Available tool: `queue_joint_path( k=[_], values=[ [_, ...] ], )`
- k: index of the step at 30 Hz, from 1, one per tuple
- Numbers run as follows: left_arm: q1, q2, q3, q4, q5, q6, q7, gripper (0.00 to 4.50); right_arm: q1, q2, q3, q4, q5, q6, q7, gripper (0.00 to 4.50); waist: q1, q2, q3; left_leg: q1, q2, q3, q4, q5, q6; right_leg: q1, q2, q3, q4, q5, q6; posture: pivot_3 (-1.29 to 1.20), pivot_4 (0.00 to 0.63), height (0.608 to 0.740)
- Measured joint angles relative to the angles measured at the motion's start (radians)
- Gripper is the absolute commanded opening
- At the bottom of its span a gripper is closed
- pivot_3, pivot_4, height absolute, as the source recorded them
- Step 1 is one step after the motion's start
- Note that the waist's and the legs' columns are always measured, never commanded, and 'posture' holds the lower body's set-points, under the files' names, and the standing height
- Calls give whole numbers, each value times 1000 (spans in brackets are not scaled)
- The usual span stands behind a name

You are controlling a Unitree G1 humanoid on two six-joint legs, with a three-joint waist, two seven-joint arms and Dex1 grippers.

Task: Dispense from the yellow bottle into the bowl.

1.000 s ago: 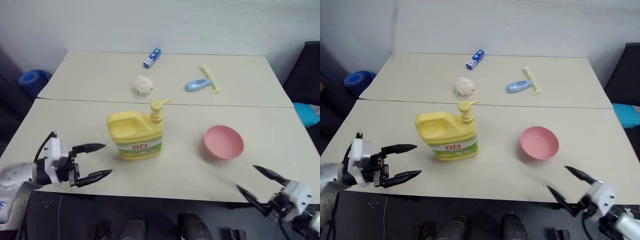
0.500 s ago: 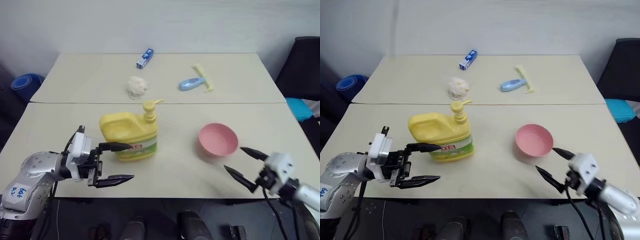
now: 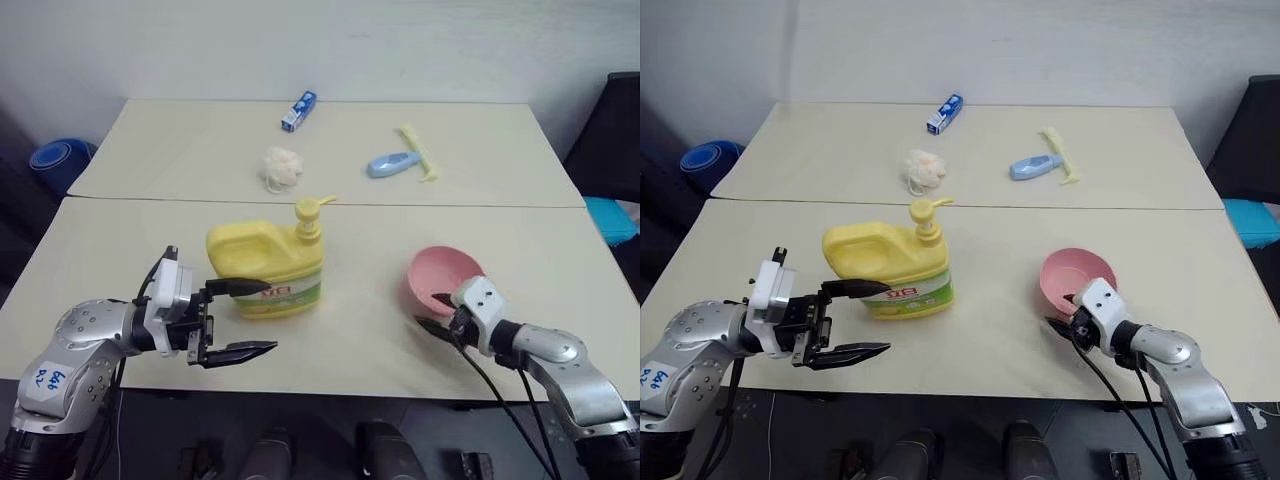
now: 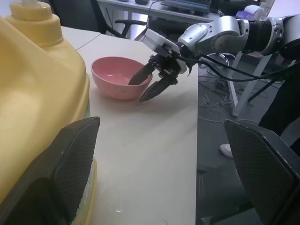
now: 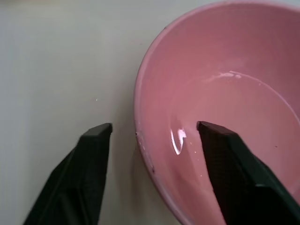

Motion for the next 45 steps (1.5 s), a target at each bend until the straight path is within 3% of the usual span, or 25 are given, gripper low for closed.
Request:
queue_joint_path(
  k=[5,10,14,18,25,34,45],
  values=[
    [-5,11,36,-4,-69,71,11,4500,-13,4,-1,-5,-29,-59,16,28,-1,0,0,0,0,0,-1,0,0,0,0,0,0,0,0,0,150,740],
    [-147,77,132,-12,-348,286,99,4500,-37,-31,2,-59,-30,-45,81,28,-1,-2,1,-1,0,-1,0,0,0,-1,0,0,1,0,0,0,150,740],
    [-397,85,152,21,-472,379,220,3602,-183,-118,29,-179,-4,29,174,0,-1,-2,1,-1,-1,-1,2,0,0,0,0,-1,2,0,1,0,150,740],
    [-625,35,70,104,-395,377,295,2280,-397,-184,75,-247,27,159,270,0,-2,-2,1,-1,-1,-2,-1,0,-1,-1,1,-2,-1,0,1,0,150,740],
    [-736,-33,-123,237,-156,326,245,66,-679,-179,207,-211,35,321,363,0,-14,-2,1,-16,-5,-1,5,1,0,-19,0,-1,10,1,1,0,150,740],
    [-708,-48,-161,243,-40,287,166,24,-817,-123,284,-166,35,378,415,0,-25,-2,2,-19,-5,-2,13,1,0,-20,-3,-3,13,1,1,0,150,740],
    [-708,-49,-161,245,-2,340,168,24,-912,-57,318,-125,34,380,461,0,-24,-2,1,-18,-6,-4,16,1,0,-19,-4,-3,14,1,1,0,150,740]
  ],
)
